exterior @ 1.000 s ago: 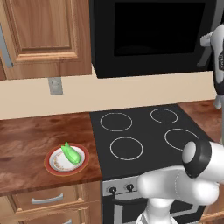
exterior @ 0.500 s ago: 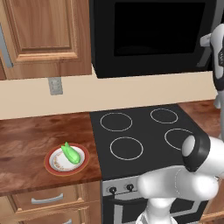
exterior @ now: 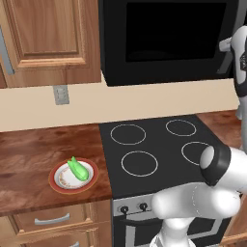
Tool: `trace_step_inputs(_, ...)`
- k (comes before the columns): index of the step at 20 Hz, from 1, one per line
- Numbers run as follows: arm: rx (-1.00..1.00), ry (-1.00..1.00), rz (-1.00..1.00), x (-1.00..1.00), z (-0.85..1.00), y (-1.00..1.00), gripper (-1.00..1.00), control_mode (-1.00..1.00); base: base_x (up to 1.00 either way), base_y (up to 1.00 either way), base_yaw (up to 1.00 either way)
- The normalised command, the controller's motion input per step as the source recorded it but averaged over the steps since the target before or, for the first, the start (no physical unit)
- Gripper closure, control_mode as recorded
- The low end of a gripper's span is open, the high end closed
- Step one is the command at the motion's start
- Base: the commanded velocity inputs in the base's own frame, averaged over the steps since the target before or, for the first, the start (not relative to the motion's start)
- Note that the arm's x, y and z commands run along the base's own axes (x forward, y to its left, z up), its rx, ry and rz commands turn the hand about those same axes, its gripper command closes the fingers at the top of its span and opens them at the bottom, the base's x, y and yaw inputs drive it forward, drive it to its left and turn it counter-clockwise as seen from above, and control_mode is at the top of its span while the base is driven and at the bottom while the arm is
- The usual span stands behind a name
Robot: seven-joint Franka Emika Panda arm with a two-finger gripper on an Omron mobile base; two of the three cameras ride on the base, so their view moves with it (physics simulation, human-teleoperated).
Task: Pick the corn from the counter and place it in the microwave. Then turn on the microwave.
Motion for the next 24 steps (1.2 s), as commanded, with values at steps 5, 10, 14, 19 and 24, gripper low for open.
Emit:
trace_step_inputs(5,0.00,-0.02,0.02,0.11,-0.02,-0.01,-1.00,-1.00,0.00,0.00,0.00)
trace_step_inputs(10,0.00,-0.02,0.01,0.10,-0.01,-0.02,-1.00,-1.00,0.00,0.00,0.00)
trace_step_inputs(14,0.00,-0.02,0.01,0.11,-0.01,-0.04,-1.00,-1.00,0.00,0.00,0.00)
trace_step_inputs(19,0.00,0.00,0.01,0.12,-0.02,-0.03,-1.00,-1.00,0.00,0.00,0.00)
trace_step_inputs(24,0.00,0.00,0.00,0.13,-0.03,-0.02,-1.00,-1.00,0.00,0.00,0.00)
